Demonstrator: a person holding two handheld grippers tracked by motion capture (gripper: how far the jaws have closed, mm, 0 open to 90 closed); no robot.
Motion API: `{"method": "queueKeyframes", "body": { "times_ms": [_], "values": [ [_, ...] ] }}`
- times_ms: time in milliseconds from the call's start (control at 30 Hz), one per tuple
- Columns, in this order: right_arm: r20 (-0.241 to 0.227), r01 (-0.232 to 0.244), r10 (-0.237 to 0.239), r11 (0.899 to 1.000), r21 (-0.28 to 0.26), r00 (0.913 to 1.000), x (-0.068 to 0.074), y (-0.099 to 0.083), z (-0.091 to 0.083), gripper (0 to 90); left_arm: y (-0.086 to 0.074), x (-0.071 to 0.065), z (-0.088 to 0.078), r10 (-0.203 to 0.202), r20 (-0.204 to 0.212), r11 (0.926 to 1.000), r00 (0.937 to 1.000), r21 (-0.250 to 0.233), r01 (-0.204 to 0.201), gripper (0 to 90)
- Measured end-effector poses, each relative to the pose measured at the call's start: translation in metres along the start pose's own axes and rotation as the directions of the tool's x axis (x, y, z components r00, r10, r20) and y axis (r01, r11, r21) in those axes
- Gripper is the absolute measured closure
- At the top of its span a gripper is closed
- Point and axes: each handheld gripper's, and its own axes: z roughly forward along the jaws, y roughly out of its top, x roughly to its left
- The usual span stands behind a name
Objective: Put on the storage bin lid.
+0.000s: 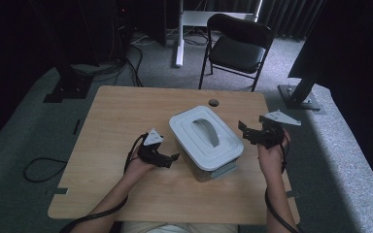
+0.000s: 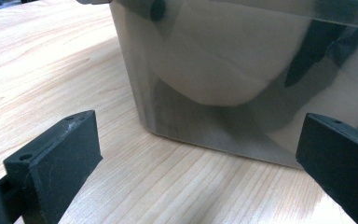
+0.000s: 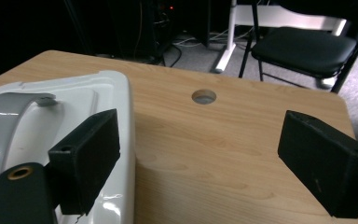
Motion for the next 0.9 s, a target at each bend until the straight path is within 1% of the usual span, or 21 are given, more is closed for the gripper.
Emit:
{"method": "queueKeyframes", "body": {
  "times_ms": [67,133,167,233,300,333,367,400,500,567,633,700,733,833,900],
  "values": [
    [0.043,-0.001,0.0,1.0,0.014,0.9991,-0.008,-0.006,0.008,12.6,0.0,0.0,0.0,0.002,-0.002,1.0,1.0,0.001,-0.002,0.4],
    [0.064,-0.007,0.005,1.0,0.027,0.9979,-0.015,-0.012,0.015,12.6,-0.001,-0.001,0.001,0.002,-0.003,1.0,1.0,0.003,-0.002,0.4],
    [0.083,-0.004,0.001,0.999,0.035,0.9966,-0.018,-0.016,0.019,12.5,-0.001,-0.001,0.001,0.002,-0.002,1.0,1.0,0.005,-0.002,0.4],
    [0.118,0.0,-0.008,0.998,0.067,0.9929,-0.024,-0.026,0.027,12.5,-0.002,-0.001,0.001,0.003,-0.006,1.0,1.0,0.006,-0.003,0.4],
    [0.127,-0.003,-0.007,0.997,0.078,0.9918,-0.028,-0.033,0.032,12.4,-0.002,-0.001,0.001,0.001,-0.008,1.0,1.0,0.004,-0.001,0.4],
    [0.127,-0.003,-0.007,0.997,0.078,0.9918,-0.028,-0.033,0.032,12.4,-0.002,-0.001,0.001,0.001,-0.008,1.0,1.0,0.004,-0.001,0.4],
    [0.14,-0.005,-0.008,0.996,0.087,0.9901,-0.03,-0.038,0.034,12.4,-0.001,-0.001,0.002,-0.003,-0.006,1.0,1.0,0.001,0.003,0.4],
    [0.152,-0.014,-0.002,0.995,0.103,0.9884,-0.033,-0.047,0.04,12.4,-0.001,-0.001,0.002,-0.002,-0.009,1.0,1.0,0.002,0.002,0.4],
    [0.157,-0.026,0.009,0.994,0.105,0.9876,-0.036,-0.057,0.044,12.5,-0.002,-0.001,0.003,-0.003,-0.013,1.0,0.9999,0.004,0.003,0.4],
    [0.16,-0.027,0.009,0.994,0.108,0.9871,-0.037,-0.06,0.046,12.5,-0.003,0.0,0.004,-0.004,-0.018,0.9999,0.9998,0.01,0.004,0.4],
    [0.17,-0.034,0.013,0.992,0.122,0.9854,-0.038,-0.067,0.051,12.5,-0.003,0.0,0.005,-0.004,-0.022,0.9999,0.9997,0.015,0.004,0.4],
    [0.166,-0.033,0.009,0.989,0.145,0.9861,-0.038,-0.072,0.056,12.5,-0.003,-0.001,0.006,-0.006,-0.023,0.9999,0.9997,0.014,0.007,0.4],
    [0.147,-0.033,0.011,0.988,0.152,0.9891,-0.036,-0.074,0.059,12.5,-0.003,-0.001,0.007,-0.007,-0.026,0.9999,0.9996,0.013,0.007,0.4],
    [0.116,-0.021,0.002,0.986,0.167,0.9932,-0.031,-0.079,0.064,12.5,-0.003,-0.001,0.008,-0.014,-0.026,0.9999,0.9996,0.008,0.014,0.4],
    [0.106,-0.013,-0.006,0.985,0.173,0.9944,-0.026,-0.081,0.067,12.5,-0.002,-0.002,0.009,-0.011,-0.028,0.9999,0.9996,0.009,0.011,0.4]
  ]
}}
